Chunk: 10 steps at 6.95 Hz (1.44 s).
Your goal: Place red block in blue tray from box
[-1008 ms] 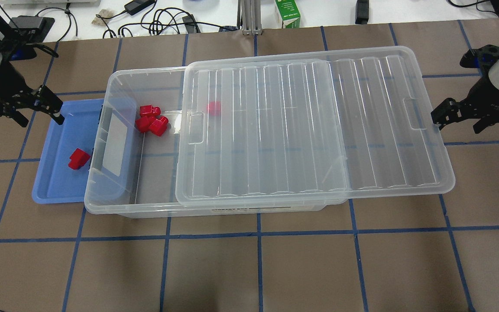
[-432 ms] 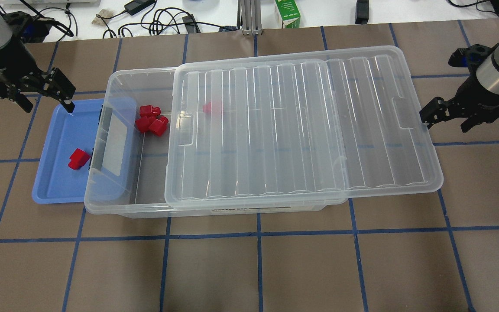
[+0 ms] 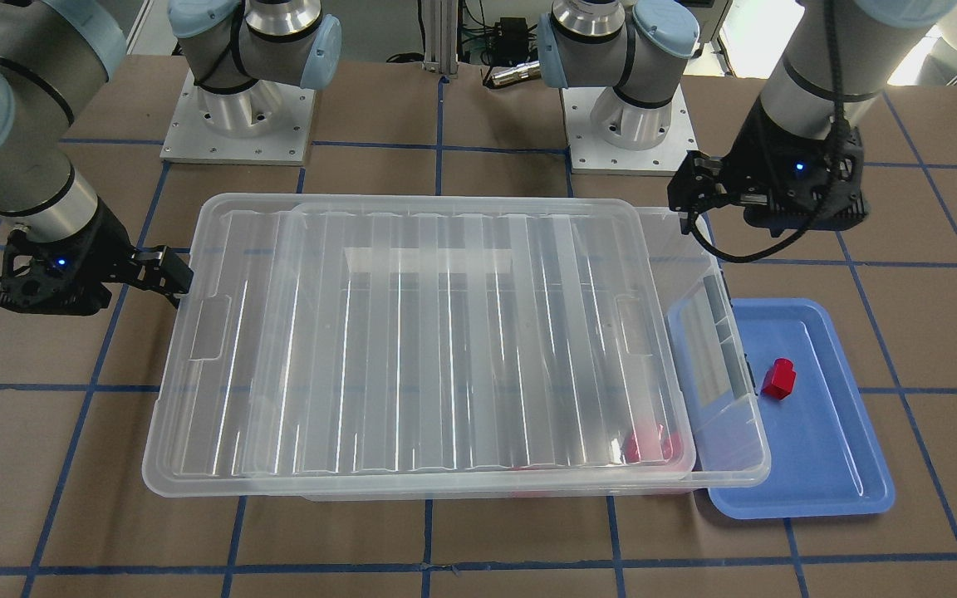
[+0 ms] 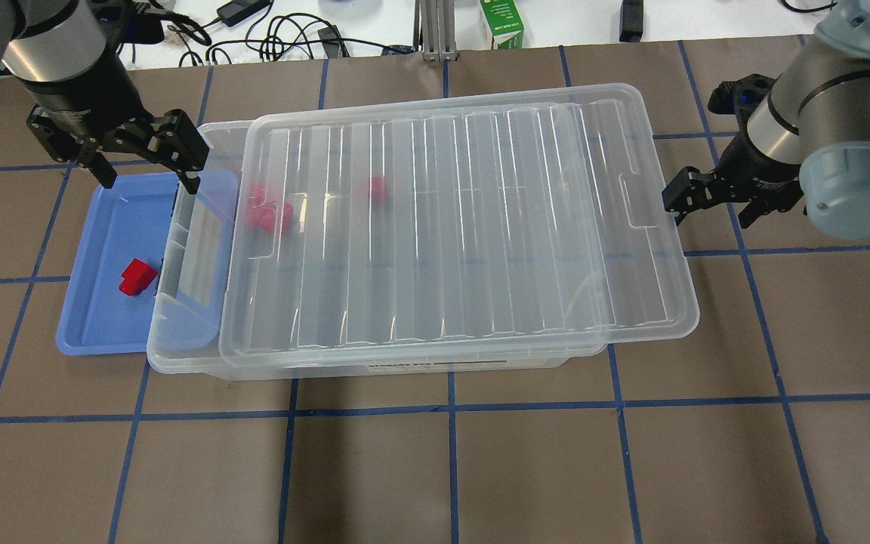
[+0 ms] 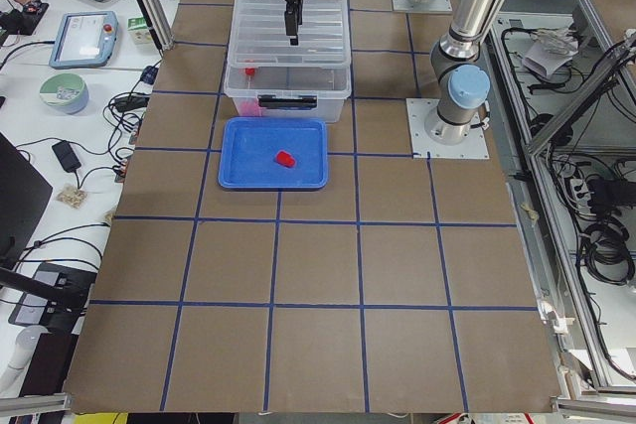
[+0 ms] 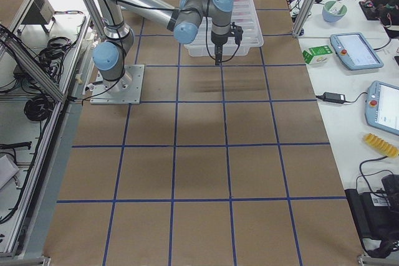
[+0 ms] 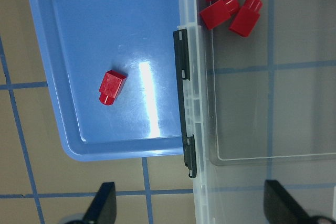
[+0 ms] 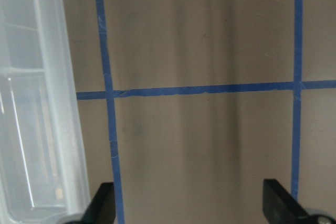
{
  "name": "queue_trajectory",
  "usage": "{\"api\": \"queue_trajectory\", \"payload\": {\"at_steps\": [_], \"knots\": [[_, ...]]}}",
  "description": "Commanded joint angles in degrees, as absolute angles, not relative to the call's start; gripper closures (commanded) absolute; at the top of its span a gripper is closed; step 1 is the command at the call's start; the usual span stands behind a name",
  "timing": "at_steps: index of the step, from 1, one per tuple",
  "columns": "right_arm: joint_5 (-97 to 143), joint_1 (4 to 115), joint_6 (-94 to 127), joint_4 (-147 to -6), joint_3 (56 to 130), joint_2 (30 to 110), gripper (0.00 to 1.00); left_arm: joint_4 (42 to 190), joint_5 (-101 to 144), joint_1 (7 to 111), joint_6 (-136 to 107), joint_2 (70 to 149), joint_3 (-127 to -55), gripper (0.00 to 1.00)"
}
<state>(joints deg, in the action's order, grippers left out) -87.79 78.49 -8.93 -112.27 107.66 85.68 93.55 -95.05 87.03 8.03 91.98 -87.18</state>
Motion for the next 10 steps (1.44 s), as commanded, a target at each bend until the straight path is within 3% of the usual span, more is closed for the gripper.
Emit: {"api": "queue_trajectory", "payload": {"at_steps": [1,6,9,10], "knots": [[-87.63,84.87,-1.70,-112.67,107.49,85.35,0.00,93.52,-90.13,90.61,5.46,90.71,-87.36,0.00],[-88.67,86.13,-0.97,-111.20,102.76,85.77,0.00,92.99,-91.14,89.91,5.45,93.51,-82.35,0.00],[-87.98,91.54,8.46,-91.74,87.60,89.30,0.00,93.60,-90.97,88.52,5.97,92.37,-82.44,0.00],[-87.89,96.37,13.40,-91.06,86.15,88.95,0.00,93.60,-89.92,87.98,6.15,92.37,-82.70,0.00]]}}
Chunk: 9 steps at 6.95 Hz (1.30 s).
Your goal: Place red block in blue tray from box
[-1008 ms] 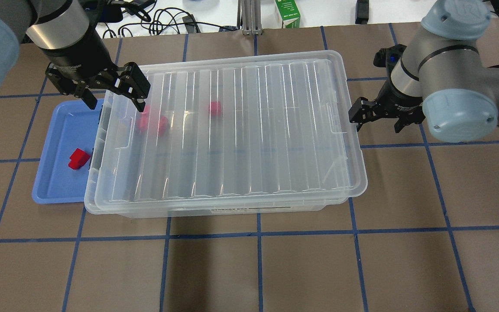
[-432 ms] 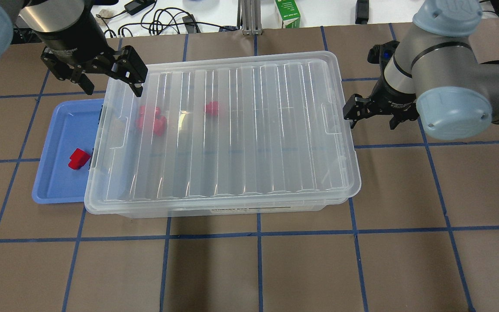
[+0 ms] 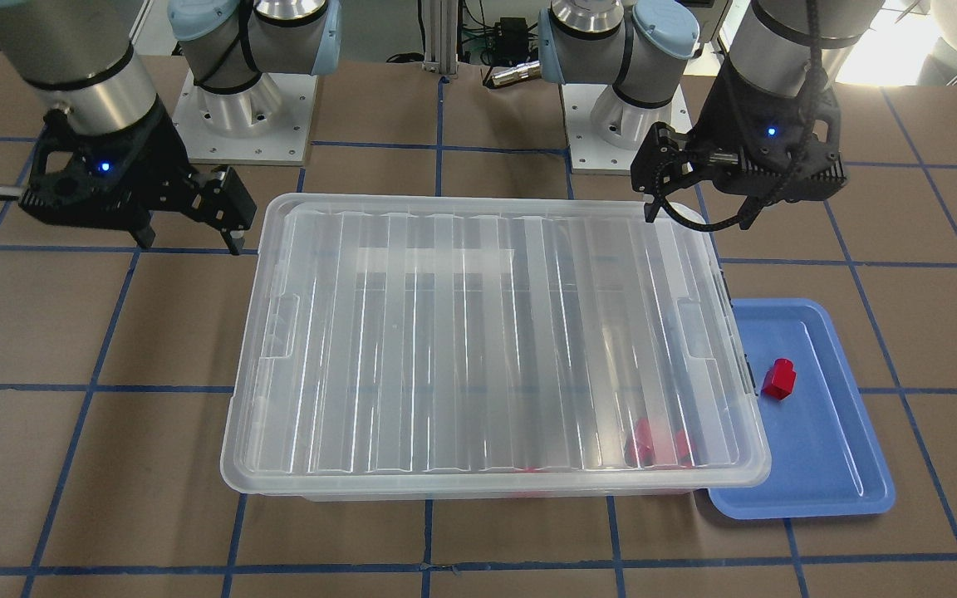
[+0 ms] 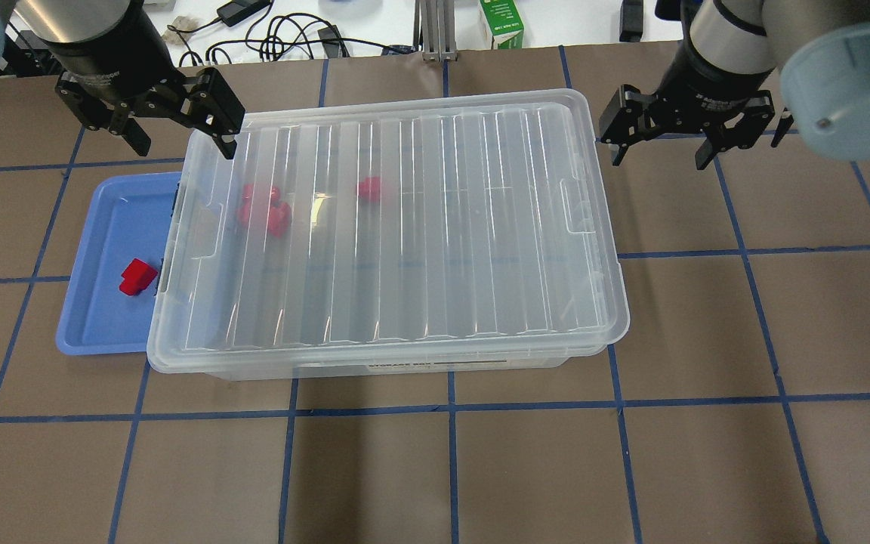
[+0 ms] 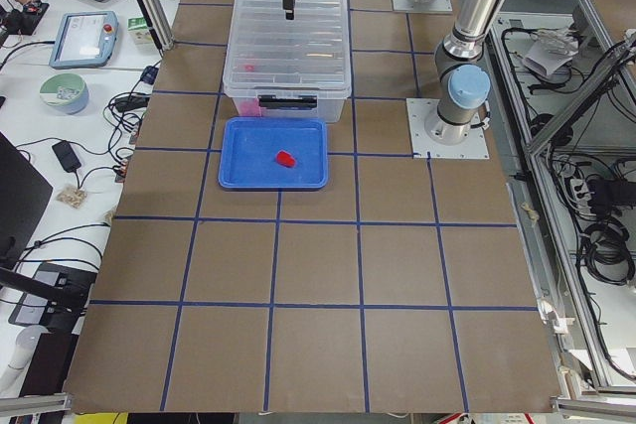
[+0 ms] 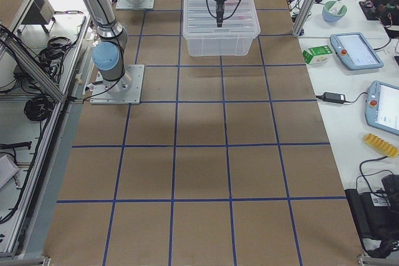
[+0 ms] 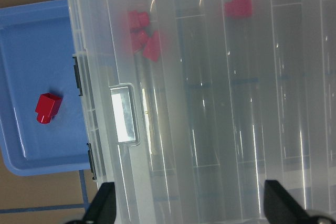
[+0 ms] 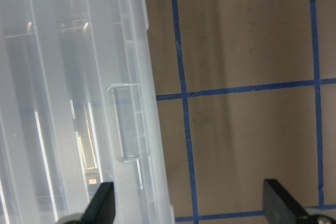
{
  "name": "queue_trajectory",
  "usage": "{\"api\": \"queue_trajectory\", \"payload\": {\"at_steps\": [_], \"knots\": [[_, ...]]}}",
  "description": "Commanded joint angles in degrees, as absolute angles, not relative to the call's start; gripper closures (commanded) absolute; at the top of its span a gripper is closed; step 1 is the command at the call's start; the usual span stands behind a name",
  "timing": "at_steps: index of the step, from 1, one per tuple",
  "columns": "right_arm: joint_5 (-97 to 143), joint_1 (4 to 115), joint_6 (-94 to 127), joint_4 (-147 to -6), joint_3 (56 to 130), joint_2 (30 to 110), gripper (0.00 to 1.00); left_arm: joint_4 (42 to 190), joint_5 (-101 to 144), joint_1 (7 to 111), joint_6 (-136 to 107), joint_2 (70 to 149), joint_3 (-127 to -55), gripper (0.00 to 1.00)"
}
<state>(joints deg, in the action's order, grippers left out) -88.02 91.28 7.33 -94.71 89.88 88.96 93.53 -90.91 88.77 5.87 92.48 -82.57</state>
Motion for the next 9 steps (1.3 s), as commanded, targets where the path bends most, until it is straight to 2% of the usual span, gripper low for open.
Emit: {"api": "queue_trajectory", "payload": {"at_steps": [1,9], "knots": [[-88.59,99.37,14.06,-91.32,86.22,88.08,0.00,93.52,-89.83,88.15,6.15,92.29,-83.14,0.00],[-88.95,98.96,13.10,-91.23,85.78,87.98,0.00,93.52,-89.65,88.07,6.07,92.37,-82.88,0.00]]}}
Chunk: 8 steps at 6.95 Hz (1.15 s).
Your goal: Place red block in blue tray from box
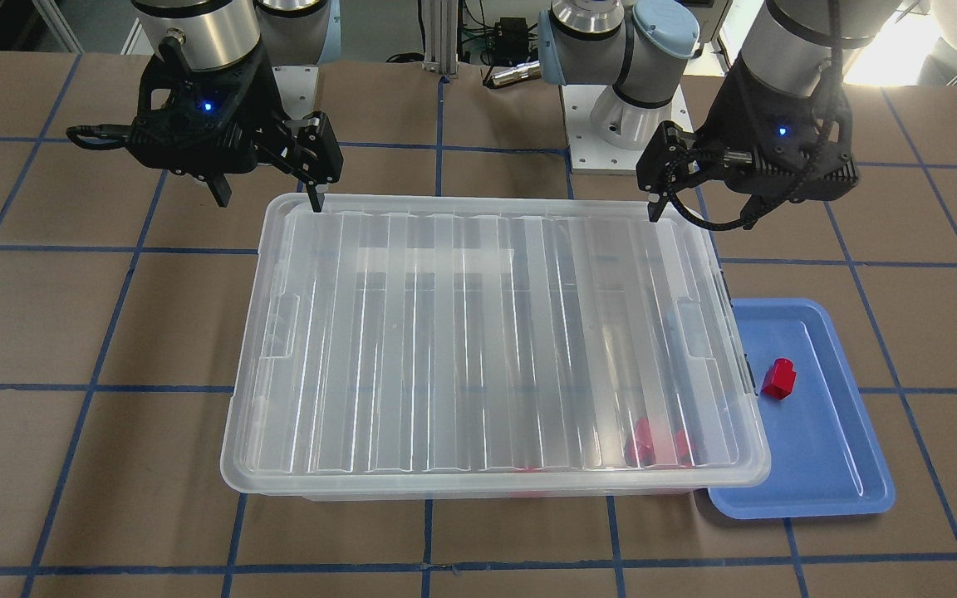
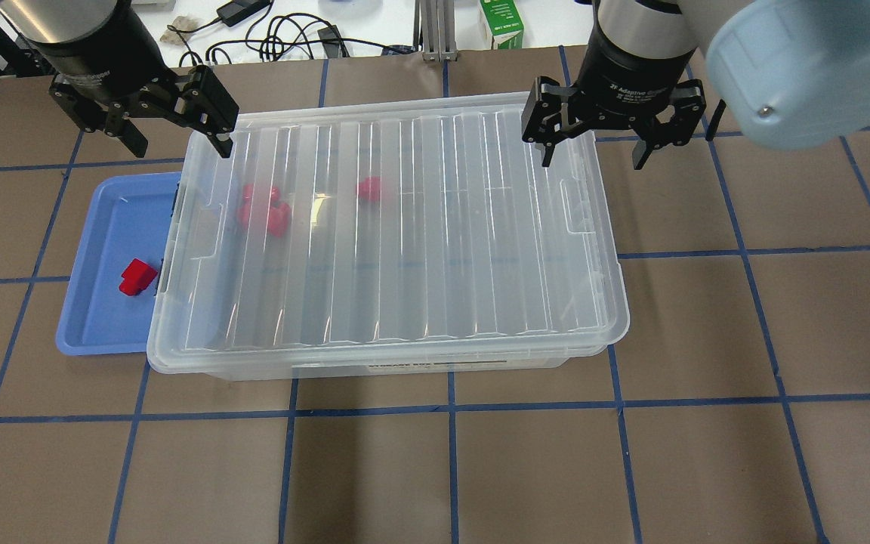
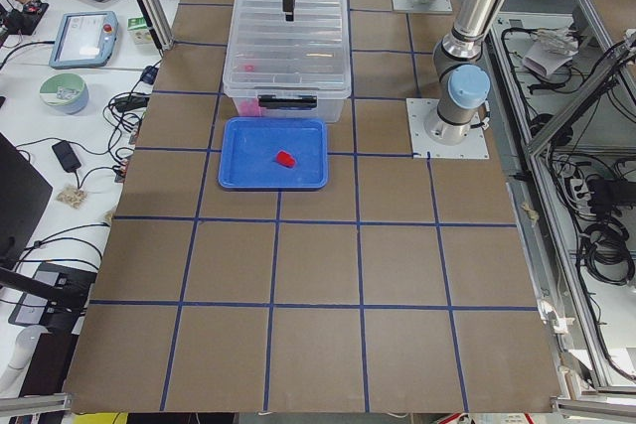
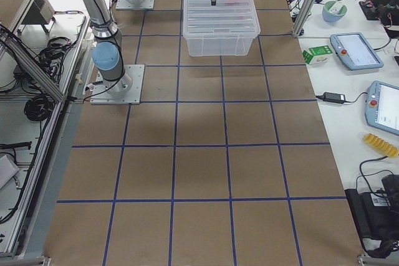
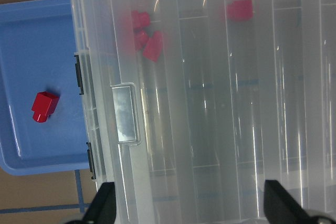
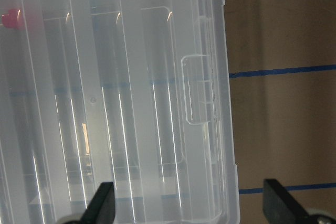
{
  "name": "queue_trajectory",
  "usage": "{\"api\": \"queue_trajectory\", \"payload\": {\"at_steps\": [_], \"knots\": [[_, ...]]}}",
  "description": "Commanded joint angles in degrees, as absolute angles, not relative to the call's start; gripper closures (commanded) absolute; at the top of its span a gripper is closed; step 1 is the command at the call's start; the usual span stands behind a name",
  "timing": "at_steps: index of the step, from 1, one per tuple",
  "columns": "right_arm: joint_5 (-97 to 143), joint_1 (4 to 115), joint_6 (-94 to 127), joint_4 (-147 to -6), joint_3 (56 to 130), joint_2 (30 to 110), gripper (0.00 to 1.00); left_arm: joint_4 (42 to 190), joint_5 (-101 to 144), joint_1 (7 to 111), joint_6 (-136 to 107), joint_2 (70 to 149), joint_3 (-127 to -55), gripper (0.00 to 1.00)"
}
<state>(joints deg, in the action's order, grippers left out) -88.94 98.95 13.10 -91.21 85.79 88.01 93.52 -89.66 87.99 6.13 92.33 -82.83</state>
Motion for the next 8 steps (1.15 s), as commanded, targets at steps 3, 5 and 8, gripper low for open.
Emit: {"api": "queue_trajectory", "payload": {"at_steps": [3,5,8], "knots": [[-88.95,98.96,13.10,-91.32,85.78,87.89,0.00,93.52,-89.92,88.42,5.72,92.90,-82.88,0.00],[-89.03,98.96,13.10,-91.32,85.78,87.98,0.00,93.52,-90.09,88.59,5.71,93.08,-82.97,0.00],[-88.95,98.96,13.10,-91.32,85.78,88.07,0.00,93.43,-90.09,88.59,5.54,93.42,-82.88,0.00]]}}
